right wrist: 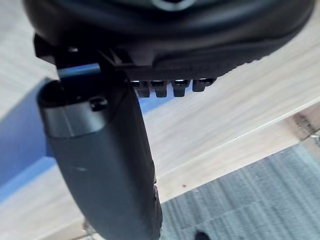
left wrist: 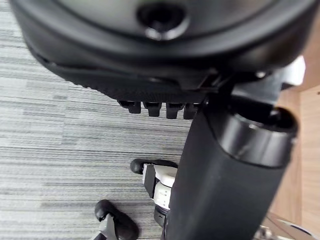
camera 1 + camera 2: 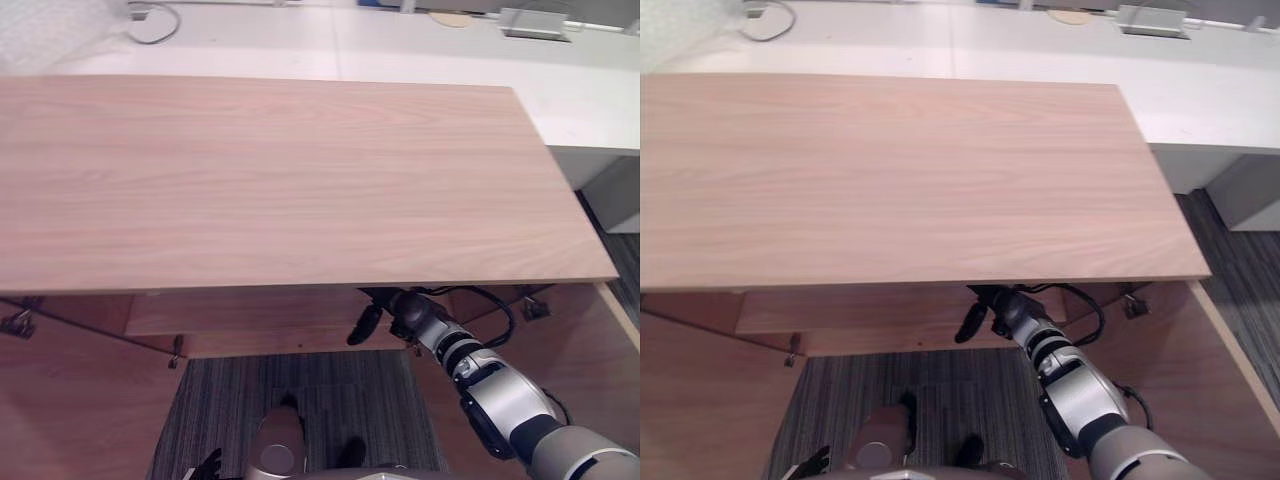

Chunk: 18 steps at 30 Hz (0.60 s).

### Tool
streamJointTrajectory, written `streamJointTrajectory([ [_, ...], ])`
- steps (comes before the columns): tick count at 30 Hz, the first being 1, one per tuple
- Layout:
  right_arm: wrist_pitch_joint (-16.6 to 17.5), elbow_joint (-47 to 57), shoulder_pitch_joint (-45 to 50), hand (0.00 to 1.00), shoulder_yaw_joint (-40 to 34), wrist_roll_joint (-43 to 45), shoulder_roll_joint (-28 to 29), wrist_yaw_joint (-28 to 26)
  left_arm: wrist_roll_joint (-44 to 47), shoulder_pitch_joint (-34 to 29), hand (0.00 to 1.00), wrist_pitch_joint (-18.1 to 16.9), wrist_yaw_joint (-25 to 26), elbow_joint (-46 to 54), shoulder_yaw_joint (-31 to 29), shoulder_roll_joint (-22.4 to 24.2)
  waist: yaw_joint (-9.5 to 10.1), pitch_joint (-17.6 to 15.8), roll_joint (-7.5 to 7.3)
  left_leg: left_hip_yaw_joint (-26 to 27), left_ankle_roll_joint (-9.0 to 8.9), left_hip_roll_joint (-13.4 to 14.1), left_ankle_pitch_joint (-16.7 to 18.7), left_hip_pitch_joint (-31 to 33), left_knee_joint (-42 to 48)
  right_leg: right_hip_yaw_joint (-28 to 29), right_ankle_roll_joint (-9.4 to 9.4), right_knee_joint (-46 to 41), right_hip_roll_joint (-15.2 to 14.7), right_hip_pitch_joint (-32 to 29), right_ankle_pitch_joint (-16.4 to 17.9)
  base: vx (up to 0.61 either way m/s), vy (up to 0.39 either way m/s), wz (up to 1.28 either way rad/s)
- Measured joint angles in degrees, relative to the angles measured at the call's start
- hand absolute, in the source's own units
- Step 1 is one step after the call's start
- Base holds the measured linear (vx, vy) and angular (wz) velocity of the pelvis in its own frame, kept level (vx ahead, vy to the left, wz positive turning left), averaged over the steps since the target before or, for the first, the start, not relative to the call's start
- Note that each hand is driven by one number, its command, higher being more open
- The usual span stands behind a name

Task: Walk over to the cabinet, pick up the folder, carry it to the office cabinet, place the folder inside the office cabinet, then close the office cabinet door

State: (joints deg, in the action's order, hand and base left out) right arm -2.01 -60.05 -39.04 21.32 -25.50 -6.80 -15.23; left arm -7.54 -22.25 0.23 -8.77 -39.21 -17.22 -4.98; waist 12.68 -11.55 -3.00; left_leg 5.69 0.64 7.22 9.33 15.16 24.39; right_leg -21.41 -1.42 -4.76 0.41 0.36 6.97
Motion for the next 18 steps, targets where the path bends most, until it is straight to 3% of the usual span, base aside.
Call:
streamJointTrajectory([
  [4, 0.1, 0.1, 3.0, 1.00, 0.0, 1.0, 4.9, 1.0, -0.5, -3.4, 1.00, 1.4, 0.6, 3.9, -1.5, 2.5, 0.10, 0.9, 0.22, -0.2, -0.19, 1.4, 0.2, -2.9, 0.1, 8.3, -0.74, 0.0, 1.2, -0.2, -1.2, 0.01, -0.053, -0.98],
  [6, 0.0, 0.1, 6.9, 1.00, 0.0, 2.0, 5.4, 1.2, -0.7, -4.2, 1.00, 1.6, 1.1, 3.9, -1.7, 3.9, -0.32, 2.1, 1.14, -2.2, -0.67, 1.0, 0.2, -3.8, -0.6, 10.7, -0.65, -0.2, 1.4, -0.7, -1.5, -0.01, -0.001, -0.75],
  [9, -0.5, -1.5, 14.1, 1.00, -4.2, 3.7, 4.4, 2.2, -1.2, -4.0, 1.00, 1.6, 1.9, 0.2, -3.4, 6.1, -0.67, 4.2, 3.26, -4.0, -3.30, 0.5, 0.3, -7.0, -4.9, 13.6, -0.11, -0.7, 1.3, -1.6, -1.8, -0.02, 0.067, -0.50],
  [11, -0.7, -2.3, 17.3, 1.00, -6.9, 6.2, 4.4, 3.3, -1.0, -3.0, 1.00, 1.6, 3.1, -2.8, -5.5, 7.9, -0.78, 4.9, 4.49, -3.9, -3.69, 0.2, 0.2, -8.1, -6.3, 16.0, 0.25, -2.8, 1.0, -3.2, -1.7, -0.04, 0.115, -0.86],
  [12, -1.2, -2.5, 19.8, 1.00, -6.7, 8.4, 4.2, 4.2, -0.9, -3.0, 1.00, 1.6, 4.7, -3.9, -5.9, 8.8, -0.90, 5.4, 5.42, -3.0, -4.17, -0.4, -0.1, -9.8, -8.3, 19.5, 1.68, -7.5, 0.4, -6.4, -0.8, -0.05, 0.128, -1.21],
  [14, -1.3, -2.7, 22.1, 1.00, -6.9, 10.0, 4.1, 4.5, -0.9, -2.0, 1.00, 1.5, 5.1, -6.4, -5.5, 8.8, -1.50, 5.1, 6.48, -0.5, -4.19, -0.7, -0.1, -11.8, -9.1, 20.3, 4.19, -18.2, -1.0, -12.3, 0.9, -0.10, 0.063, -1.41],
  [15, -1.4, -2.6, 23.4, 1.00, -6.9, 10.1, 4.3, 4.4, -0.9, -2.1, 1.00, 1.3, 5.2, -7.4, -4.6, 8.3, -1.60, 4.5, 7.01, 2.5, -3.99, -1.0, 0.1, -14.5, -10.8, 19.0, 5.19, -30.3, -3.5, -17.7, 3.2, -0.12, 0.021, -1.11],
  [16, -1.4, -2.4, 24.5, 1.00, -7.1, 10.1, 4.2, 4.4, -0.9, -2.0, 1.00, 1.3, 5.3, -7.9, -3.5, 7.7, -2.32, 4.5, 6.96, 3.3, -3.81, -1.7, 0.2, -15.2, -11.1, 17.5, 4.69, -36.3, -6.7, -20.1, 3.9, -0.13, 0.036, -0.63],
  [17, -1.4, -2.2, 27.0, 1.00, -8.0, 10.2, 4.2, 4.4, -1.1, -1.6, 1.00, 1.3, 5.7, -8.7, -0.9, 6.3, -3.74, 4.5, 7.35, 4.0, -3.48, -2.2, 0.5, -16.3, -11.1, 14.6, 3.31, -44.1, -14.1, -21.9, 4.5, -0.16, 0.036, -0.01],
  [18, -1.4, -2.2, 28.2, 1.00, -8.0, 10.4, 4.2, 4.4, -1.1, -1.5, 1.00, 1.3, 5.7, -9.1, -0.5, 5.9, -4.18, 4.6, 7.54, 4.7, -3.40, -2.0, 0.6, -17.0, -11.4, 13.4, 1.98, -46.7, -17.6, -21.9, 4.7, -0.18, -0.012, 0.05],
])
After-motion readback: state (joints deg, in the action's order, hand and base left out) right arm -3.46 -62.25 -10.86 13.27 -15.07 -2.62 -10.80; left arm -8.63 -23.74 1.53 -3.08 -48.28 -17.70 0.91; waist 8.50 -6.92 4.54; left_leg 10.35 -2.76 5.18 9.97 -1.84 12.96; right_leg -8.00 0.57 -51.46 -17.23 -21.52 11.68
